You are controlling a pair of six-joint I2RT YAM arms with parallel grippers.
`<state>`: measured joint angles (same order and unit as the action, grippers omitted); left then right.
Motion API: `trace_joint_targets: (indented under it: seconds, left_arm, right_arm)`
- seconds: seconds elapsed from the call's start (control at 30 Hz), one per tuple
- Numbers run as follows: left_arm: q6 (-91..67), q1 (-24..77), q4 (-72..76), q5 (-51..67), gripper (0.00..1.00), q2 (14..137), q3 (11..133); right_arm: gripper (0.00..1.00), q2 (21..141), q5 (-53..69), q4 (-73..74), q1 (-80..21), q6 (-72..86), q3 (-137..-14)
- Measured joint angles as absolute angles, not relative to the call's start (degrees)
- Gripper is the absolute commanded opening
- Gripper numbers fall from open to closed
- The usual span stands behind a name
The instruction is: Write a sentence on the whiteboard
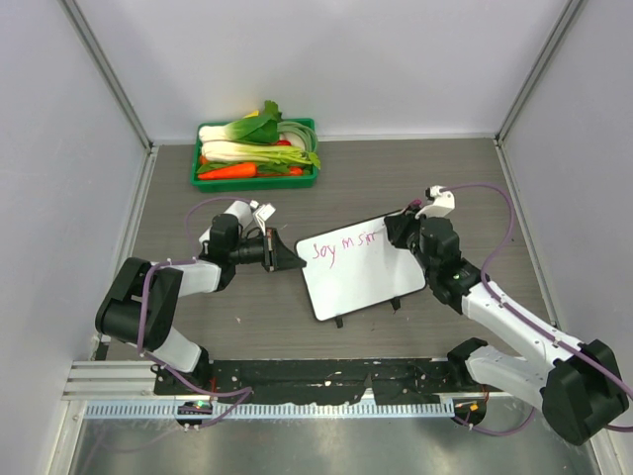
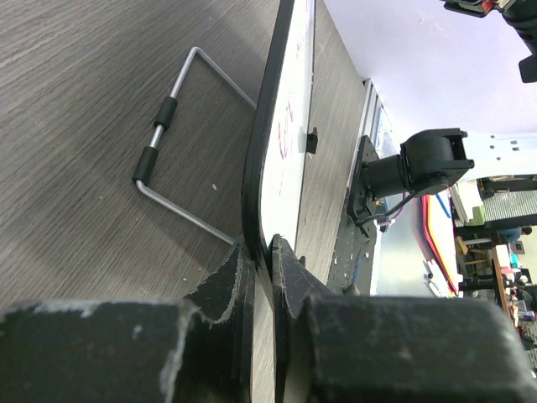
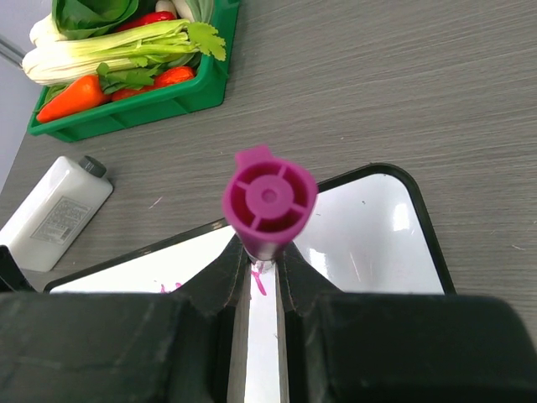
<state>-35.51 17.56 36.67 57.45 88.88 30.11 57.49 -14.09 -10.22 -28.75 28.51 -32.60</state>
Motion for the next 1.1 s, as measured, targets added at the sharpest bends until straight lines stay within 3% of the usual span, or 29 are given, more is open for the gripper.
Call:
trace_joint_targets:
  seconds: [1.1]
  left_arm:
    - [-35.51,17.56,36.86,57.65,0.0,88.92,30.11]
  right_arm:
    - [0.01,52.6,-12.34,-7.29,-27.64,28.82,-30.24]
